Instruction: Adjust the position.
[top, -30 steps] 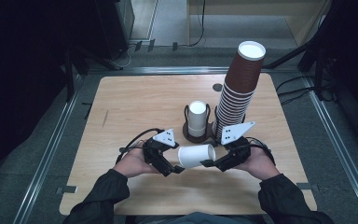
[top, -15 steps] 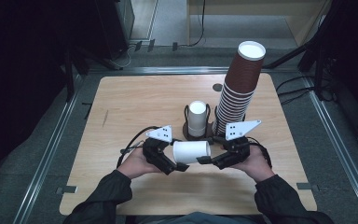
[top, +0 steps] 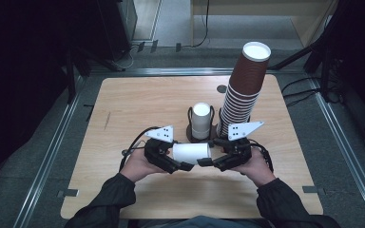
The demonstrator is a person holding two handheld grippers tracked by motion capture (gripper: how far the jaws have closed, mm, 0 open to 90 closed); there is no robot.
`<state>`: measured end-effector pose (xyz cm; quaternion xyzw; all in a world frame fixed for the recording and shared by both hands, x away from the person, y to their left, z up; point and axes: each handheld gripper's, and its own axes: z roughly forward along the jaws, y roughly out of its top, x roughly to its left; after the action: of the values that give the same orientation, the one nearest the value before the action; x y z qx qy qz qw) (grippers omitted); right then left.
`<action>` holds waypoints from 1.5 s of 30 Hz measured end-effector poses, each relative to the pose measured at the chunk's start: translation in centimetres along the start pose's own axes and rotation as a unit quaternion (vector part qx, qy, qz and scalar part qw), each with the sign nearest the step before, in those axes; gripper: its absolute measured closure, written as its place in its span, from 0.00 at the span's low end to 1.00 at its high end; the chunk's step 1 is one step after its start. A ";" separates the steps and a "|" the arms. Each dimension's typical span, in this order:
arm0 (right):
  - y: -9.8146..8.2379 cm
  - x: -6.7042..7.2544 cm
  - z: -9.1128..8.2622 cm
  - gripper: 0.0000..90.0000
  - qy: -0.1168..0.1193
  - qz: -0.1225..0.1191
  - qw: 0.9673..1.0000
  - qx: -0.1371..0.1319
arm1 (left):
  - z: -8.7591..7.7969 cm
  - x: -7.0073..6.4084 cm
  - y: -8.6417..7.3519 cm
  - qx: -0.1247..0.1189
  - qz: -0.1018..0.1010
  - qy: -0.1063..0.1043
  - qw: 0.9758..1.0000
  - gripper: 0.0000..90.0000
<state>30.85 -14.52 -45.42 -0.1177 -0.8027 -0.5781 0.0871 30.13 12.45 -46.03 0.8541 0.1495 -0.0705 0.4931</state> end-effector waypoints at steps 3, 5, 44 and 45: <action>0.0 0.0 -0.1 0.35 -0.003 0.001 1.000 0.001 | -0.2 0.0 0.1 0.001 -0.002 0.001 1.000 0.34; 0.1 0.0 -0.2 0.28 -0.009 0.002 1.000 0.004 | -0.4 0.1 0.1 0.003 -0.005 0.005 1.000 0.36; -1.4 0.5 3.1 0.30 -0.068 -0.104 0.969 0.214 | 2.1 0.5 -0.4 0.198 0.004 0.027 0.980 0.37; -1.4 0.5 3.1 0.30 -0.068 -0.104 0.969 0.214 | 2.1 0.5 -0.4 0.198 0.004 0.027 0.980 0.37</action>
<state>29.95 -11.98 -47.49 -0.0514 -0.9198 -0.3891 -0.0054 30.48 10.91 -47.57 0.9372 0.1423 -0.0739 0.3099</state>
